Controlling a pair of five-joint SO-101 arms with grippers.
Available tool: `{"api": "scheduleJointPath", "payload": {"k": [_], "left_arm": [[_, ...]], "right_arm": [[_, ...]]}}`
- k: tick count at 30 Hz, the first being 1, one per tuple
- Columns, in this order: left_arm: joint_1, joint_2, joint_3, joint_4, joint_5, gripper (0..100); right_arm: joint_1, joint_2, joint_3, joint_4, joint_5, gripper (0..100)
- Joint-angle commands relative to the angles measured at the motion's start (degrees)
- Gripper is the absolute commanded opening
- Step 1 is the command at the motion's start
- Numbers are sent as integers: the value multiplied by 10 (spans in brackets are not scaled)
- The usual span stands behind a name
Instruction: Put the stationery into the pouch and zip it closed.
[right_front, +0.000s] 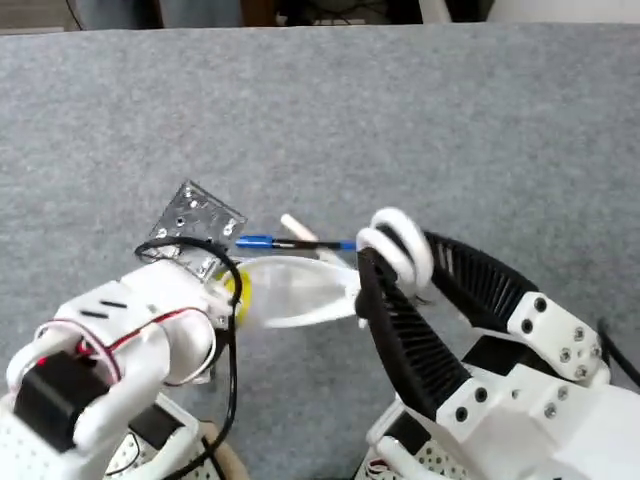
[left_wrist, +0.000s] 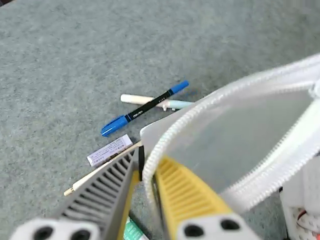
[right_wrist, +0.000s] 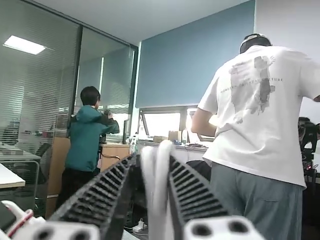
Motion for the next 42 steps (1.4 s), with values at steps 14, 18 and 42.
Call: {"api": "scheduleJointPath", "payload": {"k": [14,18,42], "left_arm": [[-17,-6,-187,10,78,28],[-80,-6,-185,20,78,28],[-212,-7,-234,57,73,28]], "right_arm": [[-8,10,-29,-14,11,123],[-5,10,-49,-13,11,123],[29,-4,-56,38,72,124]]}}
